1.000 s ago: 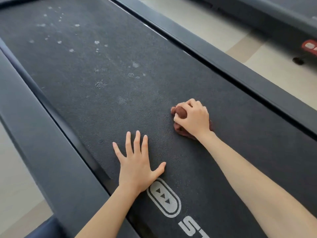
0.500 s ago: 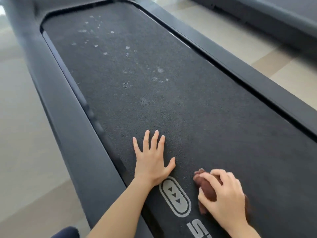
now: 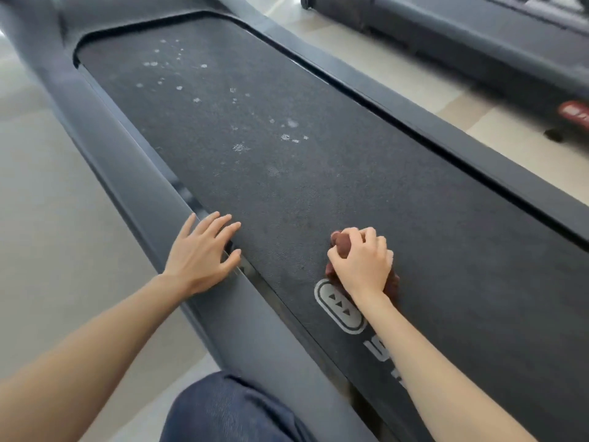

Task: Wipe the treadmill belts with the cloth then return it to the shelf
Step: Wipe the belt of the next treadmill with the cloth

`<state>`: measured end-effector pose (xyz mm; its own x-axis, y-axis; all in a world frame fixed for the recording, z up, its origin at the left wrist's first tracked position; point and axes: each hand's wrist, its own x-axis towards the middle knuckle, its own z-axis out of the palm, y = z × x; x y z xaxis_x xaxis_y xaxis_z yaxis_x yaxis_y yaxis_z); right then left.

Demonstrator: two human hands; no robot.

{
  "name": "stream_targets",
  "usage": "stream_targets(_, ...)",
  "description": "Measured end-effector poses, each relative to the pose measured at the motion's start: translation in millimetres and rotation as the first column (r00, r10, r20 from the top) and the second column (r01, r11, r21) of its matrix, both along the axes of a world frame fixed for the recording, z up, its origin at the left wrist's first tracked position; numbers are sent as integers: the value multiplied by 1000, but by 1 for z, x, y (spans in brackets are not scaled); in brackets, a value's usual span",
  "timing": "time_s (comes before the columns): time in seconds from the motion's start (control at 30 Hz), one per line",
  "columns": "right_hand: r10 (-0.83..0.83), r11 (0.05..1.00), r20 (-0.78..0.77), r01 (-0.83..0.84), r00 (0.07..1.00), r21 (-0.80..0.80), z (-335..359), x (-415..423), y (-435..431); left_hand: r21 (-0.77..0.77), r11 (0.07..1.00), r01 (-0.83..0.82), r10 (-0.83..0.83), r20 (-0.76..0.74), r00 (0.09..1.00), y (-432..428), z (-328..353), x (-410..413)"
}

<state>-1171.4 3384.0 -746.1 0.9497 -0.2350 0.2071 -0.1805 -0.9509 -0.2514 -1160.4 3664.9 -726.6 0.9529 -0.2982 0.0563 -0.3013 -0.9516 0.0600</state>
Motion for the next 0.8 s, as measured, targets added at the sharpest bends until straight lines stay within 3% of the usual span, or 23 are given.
stream_targets(0.17,314,949,96,-315,944,-12,-10,-58,64,0,996,-88,88,-73,993,52,-6,41)
stream_targets(0.3,276,960,147,-278,950,-6,-6,-1,99,-22,999,-49,47,-67,997,66,-12,91)
stream_targets(0.5,236,972,105,-233,966,-34,-7,70,124,-66,997,-32,26,-96,995,62,-39,99)
stream_targets(0.67,247,969,66,-247,967,-7,3,57,125,-67,997,-37,29,-109,994,62,-32,96)
stream_targets(0.8,319,946,109,-323,941,20,-2,-5,115,-78,996,-40,31,-112,993,62,-32,98)
